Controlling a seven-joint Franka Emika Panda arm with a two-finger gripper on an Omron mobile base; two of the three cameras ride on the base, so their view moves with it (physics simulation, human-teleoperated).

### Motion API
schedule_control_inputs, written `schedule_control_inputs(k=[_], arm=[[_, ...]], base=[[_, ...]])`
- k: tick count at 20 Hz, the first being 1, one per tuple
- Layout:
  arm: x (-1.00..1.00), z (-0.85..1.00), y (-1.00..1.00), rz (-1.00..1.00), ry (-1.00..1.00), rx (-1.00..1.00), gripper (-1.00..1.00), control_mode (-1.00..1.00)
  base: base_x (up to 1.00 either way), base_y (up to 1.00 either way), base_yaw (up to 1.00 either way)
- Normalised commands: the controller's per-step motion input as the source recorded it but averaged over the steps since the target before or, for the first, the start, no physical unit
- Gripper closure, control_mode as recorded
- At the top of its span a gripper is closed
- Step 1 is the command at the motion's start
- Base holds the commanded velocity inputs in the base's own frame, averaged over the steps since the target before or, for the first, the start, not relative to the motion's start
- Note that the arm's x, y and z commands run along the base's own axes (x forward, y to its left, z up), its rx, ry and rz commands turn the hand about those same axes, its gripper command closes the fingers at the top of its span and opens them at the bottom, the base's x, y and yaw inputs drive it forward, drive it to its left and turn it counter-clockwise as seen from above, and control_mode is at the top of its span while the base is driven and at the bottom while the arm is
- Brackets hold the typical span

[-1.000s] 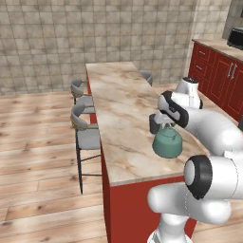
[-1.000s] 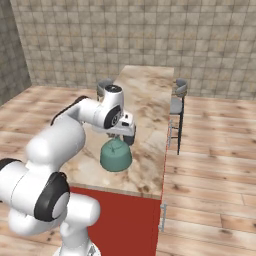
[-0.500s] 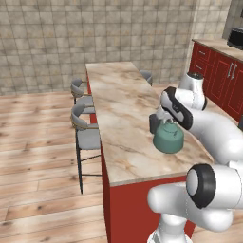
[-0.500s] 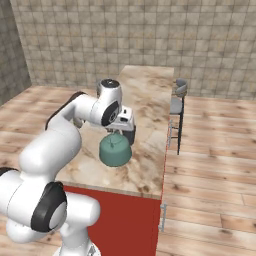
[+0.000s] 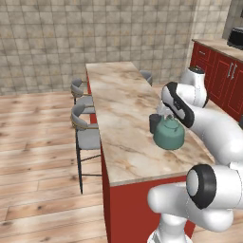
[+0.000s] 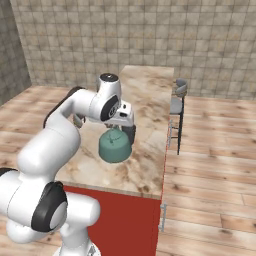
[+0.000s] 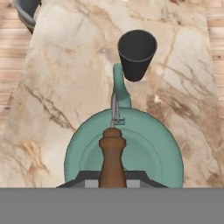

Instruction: Pick the kettle and glass cup and place them in the sink. Then turn on the water.

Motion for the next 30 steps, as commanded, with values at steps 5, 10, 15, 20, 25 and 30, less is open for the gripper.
schedule_control_inputs(k=[5,10,15,20,25,30], arm=[[0.0,0.23,0.0,0.0,0.03,0.0,1.0,-1.0],[0.0,0.16,0.0,0.0,0.06,0.0,1.0,-1.0],[0.0,0.12,0.0,0.0,0.1,0.0,1.0,-1.0],[-0.01,0.06,0.0,0.0,0.13,0.0,1.0,-1.0],[-0.05,0.0,0.0,0.0,0.05,0.0,1.0,-1.0],[-0.06,0.0,0.0,0.0,0.0,0.0,1.0,-1.0]], base=[[0.0,0.0,0.0],[0.0,0.0,0.0],[0.0,0.0,0.0],[0.0,0.0,0.0],[0.0,0.0,0.0],[0.0,0.0,0.0]])
